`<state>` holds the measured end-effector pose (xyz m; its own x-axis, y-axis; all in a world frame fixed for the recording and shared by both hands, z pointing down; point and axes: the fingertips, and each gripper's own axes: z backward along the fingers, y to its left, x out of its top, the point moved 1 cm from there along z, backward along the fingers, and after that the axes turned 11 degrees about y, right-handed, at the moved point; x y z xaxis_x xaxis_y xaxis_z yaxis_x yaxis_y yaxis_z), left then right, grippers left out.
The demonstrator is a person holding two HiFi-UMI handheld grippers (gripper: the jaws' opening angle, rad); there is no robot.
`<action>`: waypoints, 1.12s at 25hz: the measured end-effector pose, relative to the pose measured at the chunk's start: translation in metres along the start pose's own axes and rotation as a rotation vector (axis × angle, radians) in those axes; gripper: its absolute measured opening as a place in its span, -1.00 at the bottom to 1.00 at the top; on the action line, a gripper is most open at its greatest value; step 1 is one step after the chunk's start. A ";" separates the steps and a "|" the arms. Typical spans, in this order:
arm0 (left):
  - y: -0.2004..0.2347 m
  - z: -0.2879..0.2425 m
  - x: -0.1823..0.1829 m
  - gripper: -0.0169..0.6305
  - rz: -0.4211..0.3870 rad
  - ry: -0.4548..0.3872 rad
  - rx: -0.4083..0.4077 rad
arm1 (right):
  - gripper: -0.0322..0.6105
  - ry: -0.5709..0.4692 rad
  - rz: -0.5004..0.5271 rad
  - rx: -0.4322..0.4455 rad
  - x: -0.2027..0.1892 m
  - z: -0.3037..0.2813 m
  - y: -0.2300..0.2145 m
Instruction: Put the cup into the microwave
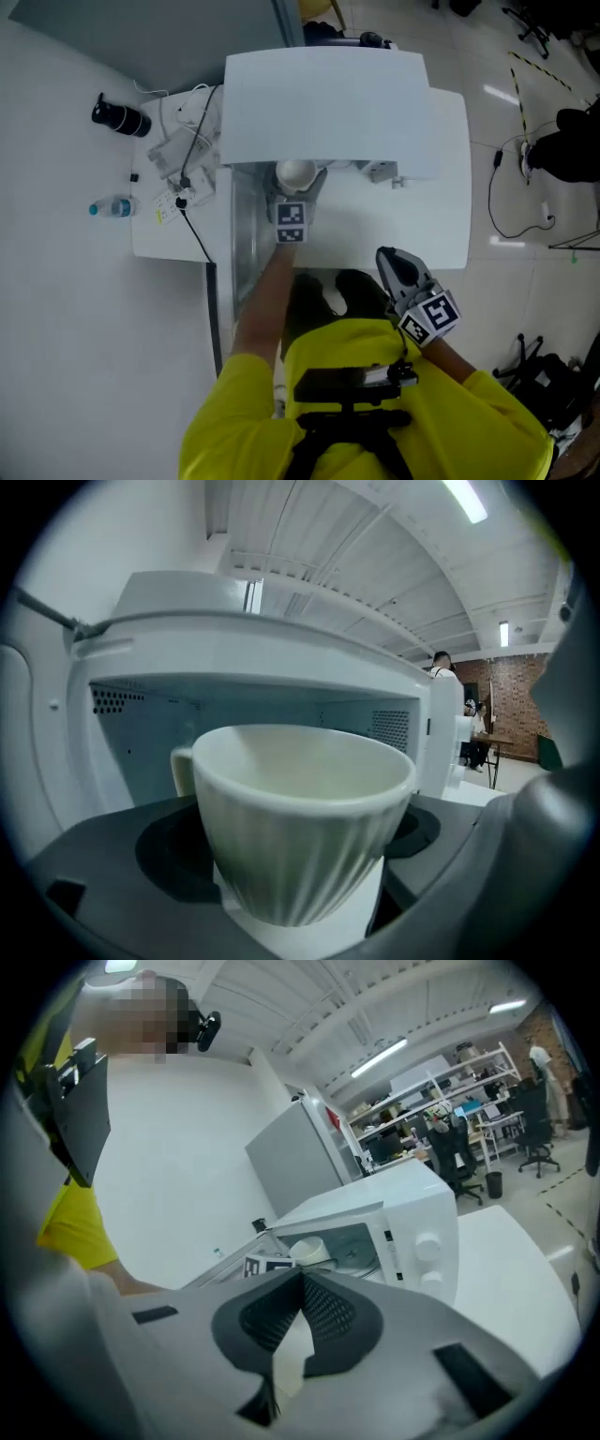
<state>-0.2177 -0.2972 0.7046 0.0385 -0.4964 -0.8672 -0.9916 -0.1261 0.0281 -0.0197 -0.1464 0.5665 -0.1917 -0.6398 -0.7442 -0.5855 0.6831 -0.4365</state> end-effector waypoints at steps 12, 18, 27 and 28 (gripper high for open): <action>0.041 -0.074 0.000 0.51 0.048 0.030 -0.014 | -0.90 0.071 -0.007 -0.038 -0.004 -0.018 -0.013; 0.047 -0.084 0.010 0.51 0.074 0.010 -0.006 | -0.90 0.091 -0.035 -0.051 -0.005 -0.020 -0.014; 0.042 -0.039 -0.014 0.60 0.159 0.017 0.044 | -0.90 0.031 -0.013 -0.086 0.021 -0.015 -0.021; 0.035 -0.024 -0.019 0.60 0.180 0.019 0.035 | -0.90 0.020 -0.005 -0.090 0.026 -0.014 -0.020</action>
<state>-0.2504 -0.3130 0.7341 -0.1376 -0.5244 -0.8403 -0.9864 -0.0043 0.1642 -0.0237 -0.1818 0.5628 -0.2038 -0.6504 -0.7317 -0.6545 0.6464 -0.3922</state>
